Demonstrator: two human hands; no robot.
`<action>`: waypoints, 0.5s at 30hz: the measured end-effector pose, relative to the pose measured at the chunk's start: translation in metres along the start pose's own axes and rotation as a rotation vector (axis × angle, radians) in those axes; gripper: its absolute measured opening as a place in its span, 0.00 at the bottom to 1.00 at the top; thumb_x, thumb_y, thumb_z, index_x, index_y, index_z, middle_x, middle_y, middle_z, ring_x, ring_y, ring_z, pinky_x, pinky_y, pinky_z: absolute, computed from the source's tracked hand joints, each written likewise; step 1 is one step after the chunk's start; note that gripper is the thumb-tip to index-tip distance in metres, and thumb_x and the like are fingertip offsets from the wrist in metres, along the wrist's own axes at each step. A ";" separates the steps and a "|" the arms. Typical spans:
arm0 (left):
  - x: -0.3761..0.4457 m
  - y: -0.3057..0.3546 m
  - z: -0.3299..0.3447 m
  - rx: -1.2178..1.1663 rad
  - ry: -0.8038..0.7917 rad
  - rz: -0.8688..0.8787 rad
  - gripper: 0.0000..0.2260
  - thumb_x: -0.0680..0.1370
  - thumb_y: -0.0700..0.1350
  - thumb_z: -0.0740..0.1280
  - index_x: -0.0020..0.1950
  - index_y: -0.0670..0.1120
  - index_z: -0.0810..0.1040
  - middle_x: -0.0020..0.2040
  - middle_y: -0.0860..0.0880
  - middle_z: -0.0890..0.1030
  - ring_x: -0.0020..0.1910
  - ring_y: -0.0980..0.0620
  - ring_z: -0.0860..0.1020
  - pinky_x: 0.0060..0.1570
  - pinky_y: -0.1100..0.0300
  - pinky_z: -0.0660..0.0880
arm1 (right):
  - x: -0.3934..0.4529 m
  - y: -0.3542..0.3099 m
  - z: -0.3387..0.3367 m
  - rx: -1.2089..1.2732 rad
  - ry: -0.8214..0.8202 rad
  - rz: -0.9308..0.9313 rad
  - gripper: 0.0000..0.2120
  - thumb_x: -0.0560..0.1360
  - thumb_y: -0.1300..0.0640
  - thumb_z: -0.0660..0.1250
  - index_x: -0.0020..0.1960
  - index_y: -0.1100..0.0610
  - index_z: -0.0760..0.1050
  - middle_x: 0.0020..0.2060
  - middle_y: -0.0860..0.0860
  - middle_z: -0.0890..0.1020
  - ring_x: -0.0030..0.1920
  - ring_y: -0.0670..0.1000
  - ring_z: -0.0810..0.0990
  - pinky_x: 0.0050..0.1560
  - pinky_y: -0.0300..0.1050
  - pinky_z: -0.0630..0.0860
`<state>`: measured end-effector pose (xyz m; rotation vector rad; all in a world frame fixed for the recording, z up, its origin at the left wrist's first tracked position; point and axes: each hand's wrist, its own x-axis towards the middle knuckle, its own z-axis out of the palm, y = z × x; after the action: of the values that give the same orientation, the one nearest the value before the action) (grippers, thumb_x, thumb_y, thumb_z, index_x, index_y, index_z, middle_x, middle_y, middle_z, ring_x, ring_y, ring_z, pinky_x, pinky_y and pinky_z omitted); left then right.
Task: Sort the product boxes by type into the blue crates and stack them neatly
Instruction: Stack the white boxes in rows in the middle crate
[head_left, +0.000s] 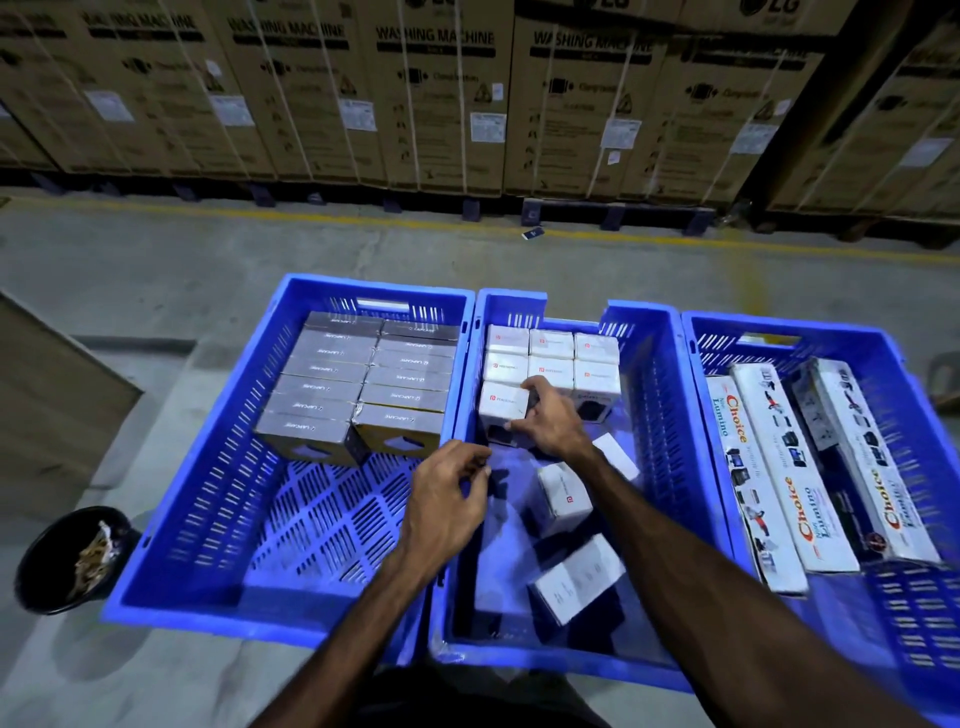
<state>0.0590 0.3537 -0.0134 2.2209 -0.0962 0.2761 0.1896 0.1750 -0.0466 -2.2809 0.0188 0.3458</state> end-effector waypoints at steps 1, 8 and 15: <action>-0.001 -0.001 0.001 0.011 -0.004 0.021 0.08 0.76 0.38 0.72 0.54 0.47 0.84 0.48 0.52 0.84 0.45 0.53 0.83 0.48 0.51 0.81 | 0.000 -0.001 0.001 -0.003 0.007 0.002 0.31 0.67 0.56 0.82 0.64 0.55 0.71 0.37 0.51 0.80 0.41 0.55 0.80 0.42 0.45 0.72; -0.002 -0.001 0.002 0.032 -0.013 0.059 0.07 0.77 0.38 0.71 0.54 0.46 0.84 0.48 0.51 0.83 0.45 0.52 0.83 0.46 0.50 0.81 | -0.005 0.008 0.008 -0.032 0.091 -0.011 0.20 0.73 0.59 0.74 0.59 0.50 0.69 0.42 0.49 0.82 0.44 0.57 0.83 0.43 0.57 0.82; -0.003 0.002 0.000 0.040 -0.020 0.077 0.07 0.77 0.38 0.71 0.54 0.45 0.84 0.48 0.51 0.83 0.45 0.53 0.83 0.46 0.51 0.81 | -0.007 0.022 -0.001 -0.058 -0.092 0.052 0.07 0.74 0.55 0.71 0.46 0.48 0.73 0.49 0.50 0.85 0.44 0.56 0.84 0.46 0.56 0.83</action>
<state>0.0562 0.3526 -0.0126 2.2633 -0.1888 0.3001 0.1803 0.1588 -0.0596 -2.3230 0.0216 0.4842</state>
